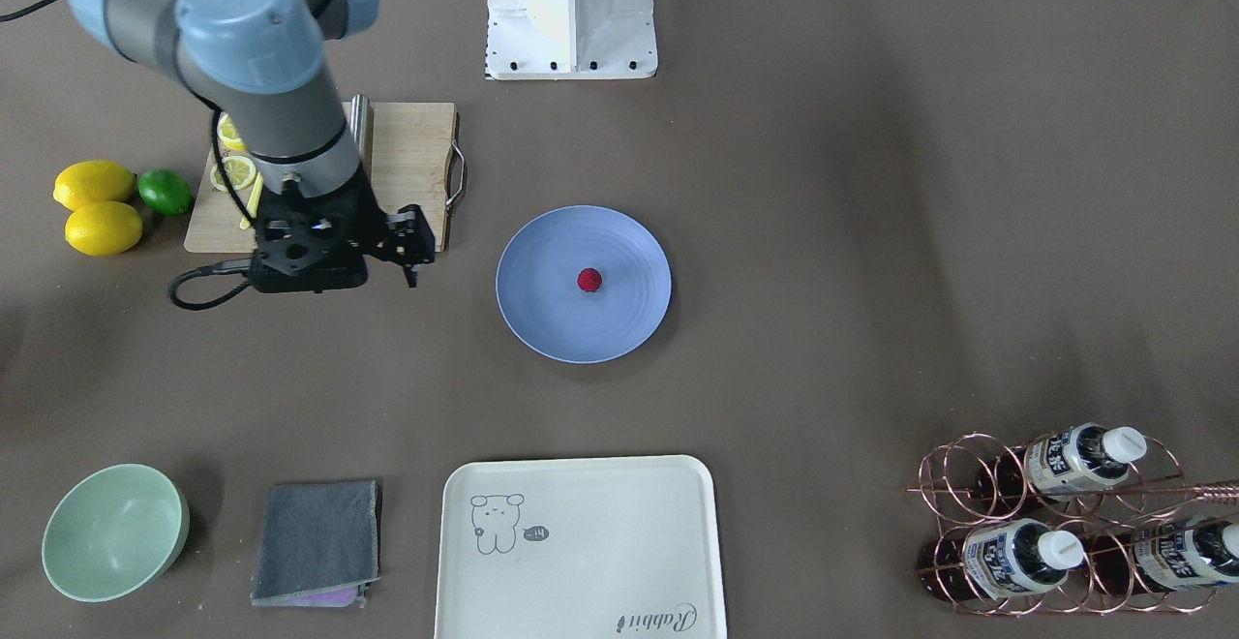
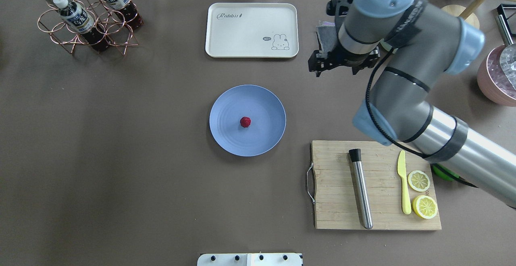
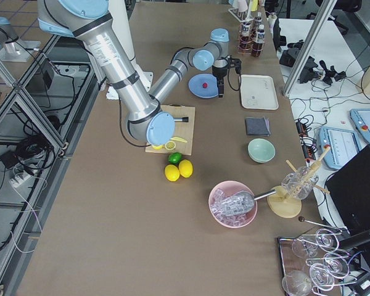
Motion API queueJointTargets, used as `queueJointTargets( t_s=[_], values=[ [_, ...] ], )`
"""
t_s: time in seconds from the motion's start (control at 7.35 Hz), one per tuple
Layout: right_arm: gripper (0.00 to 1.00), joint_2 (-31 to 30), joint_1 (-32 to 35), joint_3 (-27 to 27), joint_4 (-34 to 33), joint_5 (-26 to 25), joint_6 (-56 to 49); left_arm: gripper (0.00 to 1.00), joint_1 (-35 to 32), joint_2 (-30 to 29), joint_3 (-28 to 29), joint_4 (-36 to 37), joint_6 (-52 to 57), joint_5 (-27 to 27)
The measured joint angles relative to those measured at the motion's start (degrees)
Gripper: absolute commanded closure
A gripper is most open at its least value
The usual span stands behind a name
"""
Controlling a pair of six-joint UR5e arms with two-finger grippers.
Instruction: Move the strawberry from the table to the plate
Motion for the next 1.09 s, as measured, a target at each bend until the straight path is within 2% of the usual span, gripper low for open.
queueJointTargets(
  t_s=[0.41,0.68,1.09],
  values=[
    [0.0,-13.15,14.8,3.32,-0.94,5.08,-25.66,0.02,0.0,-0.06,-0.11,-0.07,0.05,0.0],
    [0.0,-21.53,23.85,3.29,-0.87,6.14,-42.06,0.02,0.0,-0.09,-0.1,-0.1,0.06,0.0],
    [0.0,-32.19,33.82,2.54,-0.6,7.17,-54.01,0.02,0.0,-0.15,0.01,-0.11,0.06,0.0]
  ],
)
